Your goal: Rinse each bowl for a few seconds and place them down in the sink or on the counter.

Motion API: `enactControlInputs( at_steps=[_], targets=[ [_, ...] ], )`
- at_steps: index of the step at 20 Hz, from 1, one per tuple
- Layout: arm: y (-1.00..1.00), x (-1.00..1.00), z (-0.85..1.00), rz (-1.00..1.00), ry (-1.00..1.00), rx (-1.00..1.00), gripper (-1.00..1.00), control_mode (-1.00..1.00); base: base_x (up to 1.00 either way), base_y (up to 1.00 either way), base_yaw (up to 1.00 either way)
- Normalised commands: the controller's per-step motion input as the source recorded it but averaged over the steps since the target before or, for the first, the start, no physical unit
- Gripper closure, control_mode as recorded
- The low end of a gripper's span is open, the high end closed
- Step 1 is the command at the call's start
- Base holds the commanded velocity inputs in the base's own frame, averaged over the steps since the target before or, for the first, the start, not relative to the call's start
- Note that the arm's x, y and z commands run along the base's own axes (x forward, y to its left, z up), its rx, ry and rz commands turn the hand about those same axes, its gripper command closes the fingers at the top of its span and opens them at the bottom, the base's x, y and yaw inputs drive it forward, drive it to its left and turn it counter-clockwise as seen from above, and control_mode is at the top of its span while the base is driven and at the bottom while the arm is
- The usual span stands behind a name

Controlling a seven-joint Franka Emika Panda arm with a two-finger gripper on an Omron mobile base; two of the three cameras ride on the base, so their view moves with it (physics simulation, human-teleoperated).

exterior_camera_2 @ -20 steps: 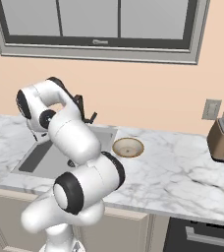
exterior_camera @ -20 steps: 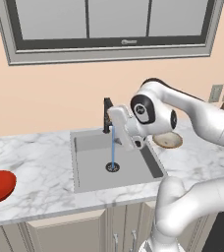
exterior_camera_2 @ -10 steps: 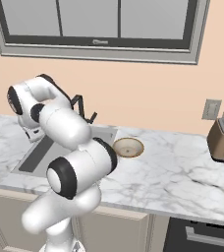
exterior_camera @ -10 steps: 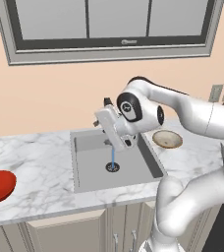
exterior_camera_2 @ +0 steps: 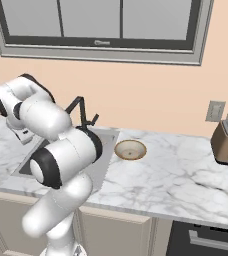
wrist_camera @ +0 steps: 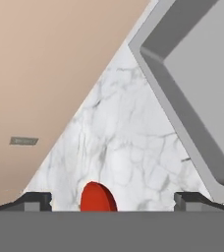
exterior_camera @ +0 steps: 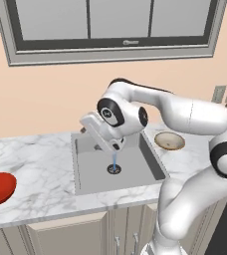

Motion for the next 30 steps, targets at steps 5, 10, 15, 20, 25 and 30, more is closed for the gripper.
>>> enactControlInputs(
  at_steps=[5, 10, 15, 20, 25, 30],
  targets=[
    [0.38, 0.00, 0.00, 0.06, 0.07, -0.06, -1.00, -1.00, 0.00, 0.00, 0.00],
    [0.34, -0.01, 0.00, 0.09, 0.08, -0.02, -1.00, -1.00, 0.00, 0.00, 0.00],
    [0.38, -0.01, 0.00, 0.07, 0.09, -0.07, -1.00, -1.00, 0.00, 0.00, 0.00],
    [0.31, 0.00, 0.00, 0.06, 0.08, -0.06, -1.00, -1.00, 0.00, 0.00, 0.00],
    [0.24, 0.00, 0.00, 0.06, 0.08, -0.01, -1.00, -1.00, 0.00, 0.00, 0.00],
    [0.18, 0.00, 0.00, 0.05, 0.08, 0.00, -1.00, -1.00, 0.00, 0.00, 0.00]
  ],
)
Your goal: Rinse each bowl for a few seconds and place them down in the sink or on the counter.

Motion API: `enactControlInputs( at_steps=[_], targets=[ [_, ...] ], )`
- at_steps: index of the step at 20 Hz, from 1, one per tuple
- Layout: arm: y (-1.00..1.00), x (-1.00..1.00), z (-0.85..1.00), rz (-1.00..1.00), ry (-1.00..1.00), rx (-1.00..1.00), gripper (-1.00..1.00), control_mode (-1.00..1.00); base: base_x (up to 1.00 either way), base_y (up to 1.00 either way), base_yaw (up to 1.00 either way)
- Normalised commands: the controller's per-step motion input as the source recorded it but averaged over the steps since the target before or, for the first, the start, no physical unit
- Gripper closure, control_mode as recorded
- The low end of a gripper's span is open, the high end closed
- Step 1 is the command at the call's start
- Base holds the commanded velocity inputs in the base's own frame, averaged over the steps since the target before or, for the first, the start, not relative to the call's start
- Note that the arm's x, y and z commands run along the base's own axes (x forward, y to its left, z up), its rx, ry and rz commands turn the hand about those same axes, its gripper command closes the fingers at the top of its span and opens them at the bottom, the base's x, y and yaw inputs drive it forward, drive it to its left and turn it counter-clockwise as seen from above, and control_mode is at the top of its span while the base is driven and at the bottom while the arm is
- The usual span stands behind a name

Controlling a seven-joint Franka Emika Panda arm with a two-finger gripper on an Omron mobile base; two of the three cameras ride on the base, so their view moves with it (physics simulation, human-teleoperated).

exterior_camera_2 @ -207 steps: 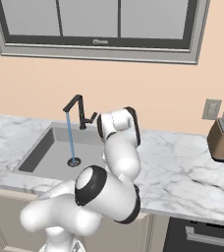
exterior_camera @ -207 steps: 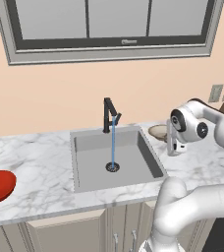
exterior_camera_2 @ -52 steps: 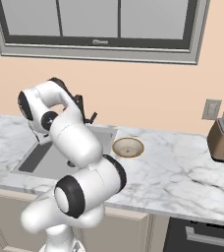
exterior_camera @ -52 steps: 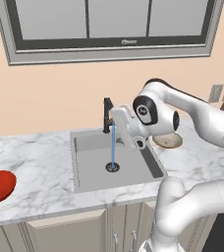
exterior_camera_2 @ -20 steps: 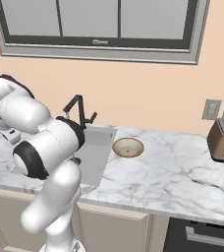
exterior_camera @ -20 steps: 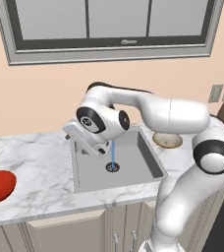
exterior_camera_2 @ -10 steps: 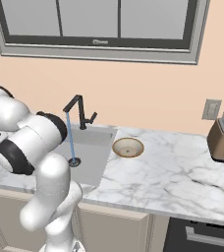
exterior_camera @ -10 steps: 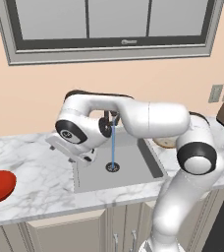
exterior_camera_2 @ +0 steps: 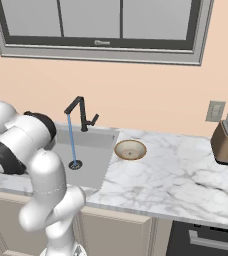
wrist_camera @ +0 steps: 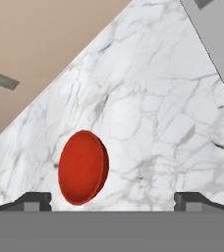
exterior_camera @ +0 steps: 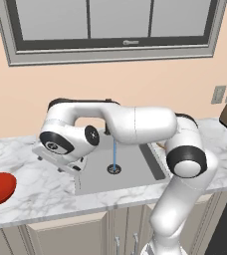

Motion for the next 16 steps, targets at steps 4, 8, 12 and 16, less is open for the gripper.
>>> enactControlInputs(
  at_steps=[4, 8, 12, 16],
  targets=[
    [0.10, 0.00, 0.00, 0.05, 0.09, 0.02, -1.00, -1.00, 0.00, 0.00, 0.00],
    [0.07, 0.01, 0.00, 0.05, 0.08, 0.01, -1.00, -1.00, 0.00, 0.00, 0.00],
    [0.07, 0.00, 0.00, 0.07, 0.07, 0.02, -1.00, -1.00, 0.00, 0.00, 0.00],
    [0.07, 0.00, -0.01, 0.07, 0.07, 0.04, -1.00, -1.00, 0.00, 0.00, 0.00]
  ],
)
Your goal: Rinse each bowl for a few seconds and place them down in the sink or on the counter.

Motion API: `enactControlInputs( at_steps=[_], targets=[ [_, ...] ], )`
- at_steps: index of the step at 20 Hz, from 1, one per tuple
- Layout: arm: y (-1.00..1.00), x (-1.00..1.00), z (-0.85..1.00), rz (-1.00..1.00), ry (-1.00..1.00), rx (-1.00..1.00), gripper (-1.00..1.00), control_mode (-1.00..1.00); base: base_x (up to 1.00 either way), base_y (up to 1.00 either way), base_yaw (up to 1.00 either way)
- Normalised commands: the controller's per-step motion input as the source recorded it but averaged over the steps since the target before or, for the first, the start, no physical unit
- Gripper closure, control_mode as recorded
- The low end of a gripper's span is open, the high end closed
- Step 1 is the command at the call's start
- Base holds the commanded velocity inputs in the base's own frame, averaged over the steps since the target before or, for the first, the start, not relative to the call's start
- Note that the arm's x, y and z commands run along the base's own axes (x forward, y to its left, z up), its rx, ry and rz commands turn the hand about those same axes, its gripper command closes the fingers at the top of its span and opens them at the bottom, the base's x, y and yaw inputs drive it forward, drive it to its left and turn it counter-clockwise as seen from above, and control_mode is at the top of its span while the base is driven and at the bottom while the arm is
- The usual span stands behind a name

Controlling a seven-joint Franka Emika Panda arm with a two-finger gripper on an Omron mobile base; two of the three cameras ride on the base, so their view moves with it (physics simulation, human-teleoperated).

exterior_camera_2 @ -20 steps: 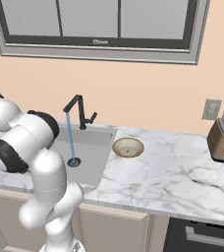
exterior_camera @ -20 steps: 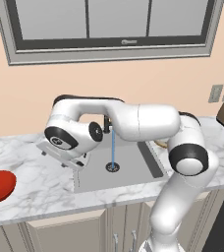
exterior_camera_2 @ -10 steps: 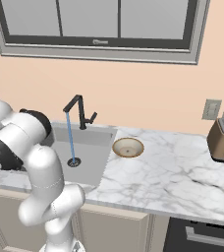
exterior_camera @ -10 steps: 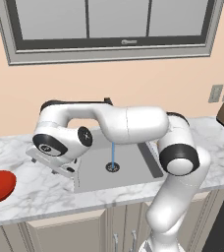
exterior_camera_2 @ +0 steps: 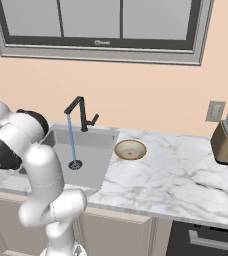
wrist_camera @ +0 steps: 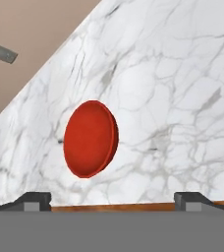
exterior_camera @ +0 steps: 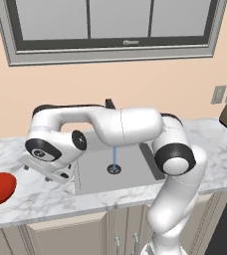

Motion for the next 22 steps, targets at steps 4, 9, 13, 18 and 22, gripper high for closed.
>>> enactControlInputs(
  at_steps=[4, 9, 13, 18, 22],
  targets=[
    [0.04, 0.00, -0.05, 0.06, 0.07, 0.03, -1.00, -1.00, 0.00, 0.00, 0.00],
    [-0.09, 0.07, -0.16, 0.05, 0.08, 0.03, -1.00, -1.00, 0.00, 0.00, 0.00],
    [-0.04, 0.09, -0.17, 0.04, 0.06, 0.01, -1.00, -1.00, 0.00, 0.00, 0.00],
    [-0.06, 0.09, -0.13, 0.05, 0.03, 0.03, -1.00, -1.00, 0.00, 0.00, 0.00],
    [-0.01, 0.20, -0.15, 0.05, 0.02, 0.03, -1.00, -1.00, 0.00, 0.00, 0.00]
  ],
)
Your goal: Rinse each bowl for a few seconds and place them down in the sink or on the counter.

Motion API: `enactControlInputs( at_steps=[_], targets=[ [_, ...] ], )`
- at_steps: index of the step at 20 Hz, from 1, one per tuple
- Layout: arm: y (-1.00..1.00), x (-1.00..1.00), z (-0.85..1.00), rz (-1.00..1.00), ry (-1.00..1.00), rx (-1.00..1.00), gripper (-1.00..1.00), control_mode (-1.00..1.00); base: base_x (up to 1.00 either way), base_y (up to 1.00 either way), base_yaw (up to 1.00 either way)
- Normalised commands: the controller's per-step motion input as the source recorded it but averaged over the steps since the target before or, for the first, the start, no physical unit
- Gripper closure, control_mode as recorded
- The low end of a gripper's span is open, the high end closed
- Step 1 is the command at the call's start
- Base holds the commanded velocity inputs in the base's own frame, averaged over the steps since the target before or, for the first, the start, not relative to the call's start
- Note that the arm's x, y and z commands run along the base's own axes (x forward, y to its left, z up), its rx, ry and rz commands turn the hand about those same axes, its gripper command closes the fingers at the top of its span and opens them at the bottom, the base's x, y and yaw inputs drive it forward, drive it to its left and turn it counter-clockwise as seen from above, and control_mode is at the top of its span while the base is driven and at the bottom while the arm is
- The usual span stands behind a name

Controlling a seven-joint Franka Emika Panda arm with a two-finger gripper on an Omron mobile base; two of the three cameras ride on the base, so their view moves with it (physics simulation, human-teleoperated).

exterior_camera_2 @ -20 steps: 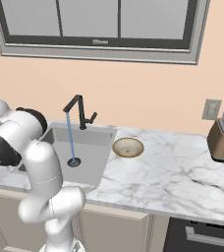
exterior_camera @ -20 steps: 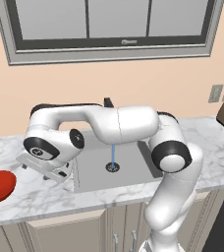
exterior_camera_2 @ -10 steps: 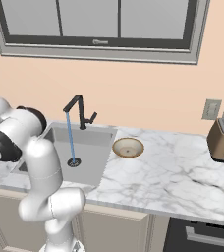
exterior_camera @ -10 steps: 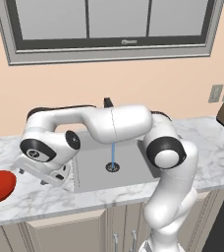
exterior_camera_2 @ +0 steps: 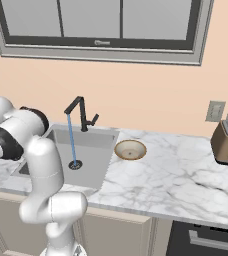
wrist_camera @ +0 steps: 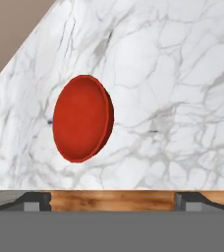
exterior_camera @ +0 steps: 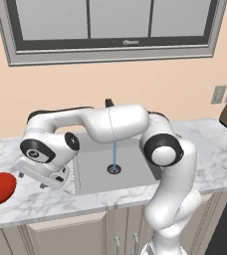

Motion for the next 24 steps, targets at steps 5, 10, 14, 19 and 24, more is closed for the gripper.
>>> enactControlInputs(
  at_steps=[5, 10, 14, 19, 24],
  targets=[
    [-0.05, 0.19, -0.16, 0.04, 0.00, 0.02, -1.00, -1.00, 0.00, 0.00, 0.00],
    [0.00, 0.23, -0.19, 0.02, 0.00, 0.00, -1.00, -1.00, 0.00, 0.00, 0.00],
    [0.03, 0.21, -0.20, 0.02, 0.00, 0.00, -1.00, -1.00, 0.00, 0.00, 0.00],
    [0.21, 0.25, -0.21, 0.00, 0.00, 0.00, -1.00, -1.00, 0.00, 0.00, 0.00],
    [0.28, 0.27, -0.17, 0.00, 0.00, 0.00, -1.00, -1.00, 0.00, 0.00, 0.00]
  ],
)
